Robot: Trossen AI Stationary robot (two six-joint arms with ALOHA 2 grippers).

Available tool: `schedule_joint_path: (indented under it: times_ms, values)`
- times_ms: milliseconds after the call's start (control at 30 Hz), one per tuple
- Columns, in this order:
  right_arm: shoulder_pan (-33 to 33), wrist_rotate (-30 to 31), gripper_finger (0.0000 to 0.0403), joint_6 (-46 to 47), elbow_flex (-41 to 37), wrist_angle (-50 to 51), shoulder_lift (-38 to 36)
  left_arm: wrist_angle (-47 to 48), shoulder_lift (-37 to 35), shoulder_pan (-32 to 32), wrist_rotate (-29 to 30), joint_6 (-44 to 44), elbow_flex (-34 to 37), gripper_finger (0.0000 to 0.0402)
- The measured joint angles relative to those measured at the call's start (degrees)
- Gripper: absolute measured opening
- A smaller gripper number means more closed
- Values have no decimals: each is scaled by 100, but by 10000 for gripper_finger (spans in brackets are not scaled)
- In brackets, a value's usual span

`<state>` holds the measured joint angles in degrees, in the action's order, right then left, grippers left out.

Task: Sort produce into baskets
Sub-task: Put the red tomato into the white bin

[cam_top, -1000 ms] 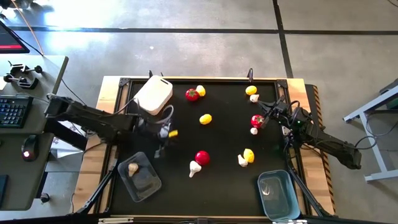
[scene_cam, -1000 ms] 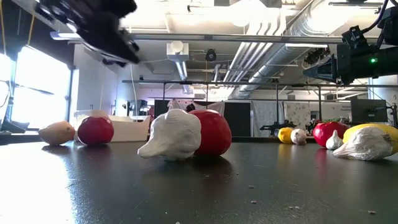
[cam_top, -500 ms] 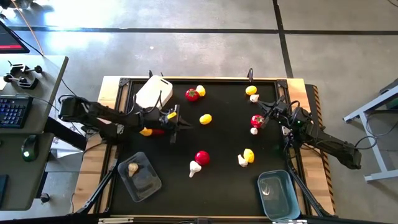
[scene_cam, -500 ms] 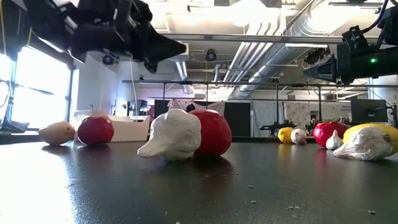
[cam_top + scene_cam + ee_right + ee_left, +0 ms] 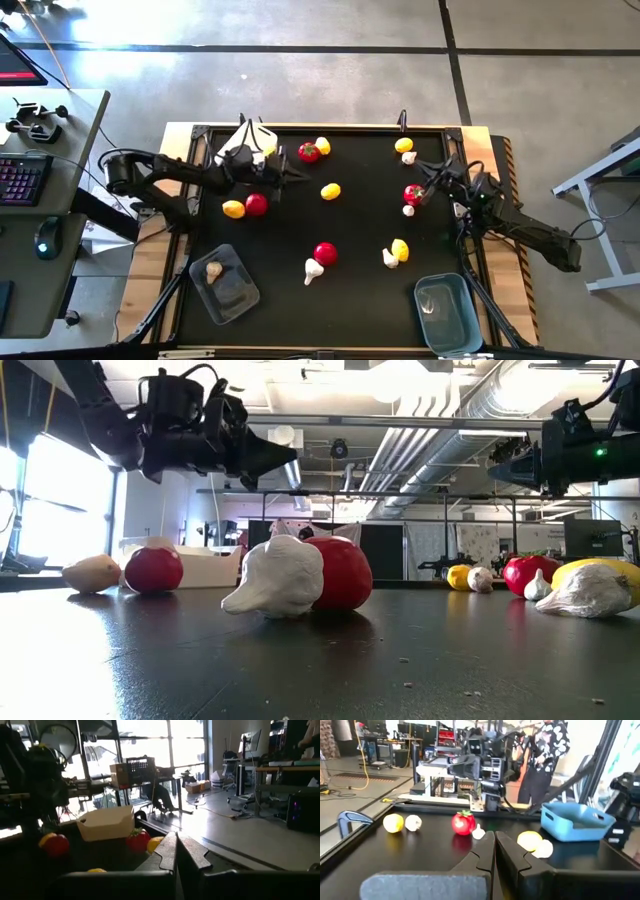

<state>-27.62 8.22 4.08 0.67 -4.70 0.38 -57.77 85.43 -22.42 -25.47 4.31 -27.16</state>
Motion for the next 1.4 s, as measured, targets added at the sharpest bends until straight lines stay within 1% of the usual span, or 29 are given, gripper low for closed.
schedule_joint_path:
  times_ms: [200,333,467,633,733,800,933,1067,1167,1233,1300,1400]
  values:
    - [0,88,2,-56,1,-356,2,-5,0,-143,-16,7,0,0]
    - [0,279,23,-145,0,-340,15,-47,0,-165,-114,1,0,0]
    - [0,285,77,-140,0,-331,155,-44,0,-163,-123,-51,0,0]
    - [0,357,168,124,1,-331,513,-46,0,-200,-99,-249,0,0]
    - [0,536,221,158,0,-332,774,-44,0,-287,-94,-246,0,0]
    - [0,655,250,284,0,-370,949,-44,0,-347,-81,-246,0,0]
    - [0,663,285,544,1,-498,1303,-44,-4,-435,-79,-246,-1,0]
    - [2,500,294,644,4,-611,1610,-40,-4,-506,-97,-246,-4,0]
    - [53,379,294,758,259,-223,1754,-33,-4,-511,-97,-215,-4,0]
    - [156,378,294,827,538,248,1854,-31,-4,-511,-99,-201,-4,0]
    - [276,436,294,1000,895,932,1993,-27,-4,-511,-99,-201,-4,0]
    - [464,640,294,1510,1492,2166,2307,-27,-4,-511,-99,-201,-4,0]
